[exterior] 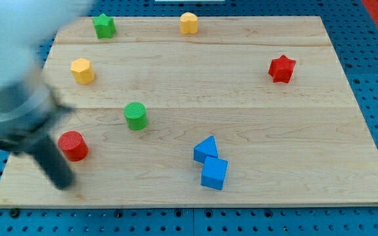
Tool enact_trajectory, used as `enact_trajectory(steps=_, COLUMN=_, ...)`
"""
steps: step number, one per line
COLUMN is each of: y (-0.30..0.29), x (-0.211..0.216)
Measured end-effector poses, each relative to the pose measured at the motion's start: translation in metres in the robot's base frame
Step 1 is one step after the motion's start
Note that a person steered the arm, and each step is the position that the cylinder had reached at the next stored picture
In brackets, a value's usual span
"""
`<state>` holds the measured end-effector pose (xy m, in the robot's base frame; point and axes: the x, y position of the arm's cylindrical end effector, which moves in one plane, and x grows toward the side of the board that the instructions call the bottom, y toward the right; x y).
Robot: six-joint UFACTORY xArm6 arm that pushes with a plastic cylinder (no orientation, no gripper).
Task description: Slide the red circle to center
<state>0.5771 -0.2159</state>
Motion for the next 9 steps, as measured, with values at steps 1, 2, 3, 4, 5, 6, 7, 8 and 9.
enact_trajectory(steps=1, y=0.011, x=-0.076)
enact_trajectory(steps=2, y=0.066, x=-0.124)
enact_trajectory(steps=3, y=0.048, x=-0.115)
enact_trajectory(steps=4, y=0.05, x=-0.051)
enact_trajectory(steps=5, y=0.117, x=-0.067)
enact_trajectory(steps=6, y=0.098, x=-0.132)
enact_trajectory(steps=7, y=0.086, x=-0.143)
enact_trajectory(steps=8, y=0.031, x=-0.166)
enact_trajectory(steps=9, y=0.108, x=-0.199)
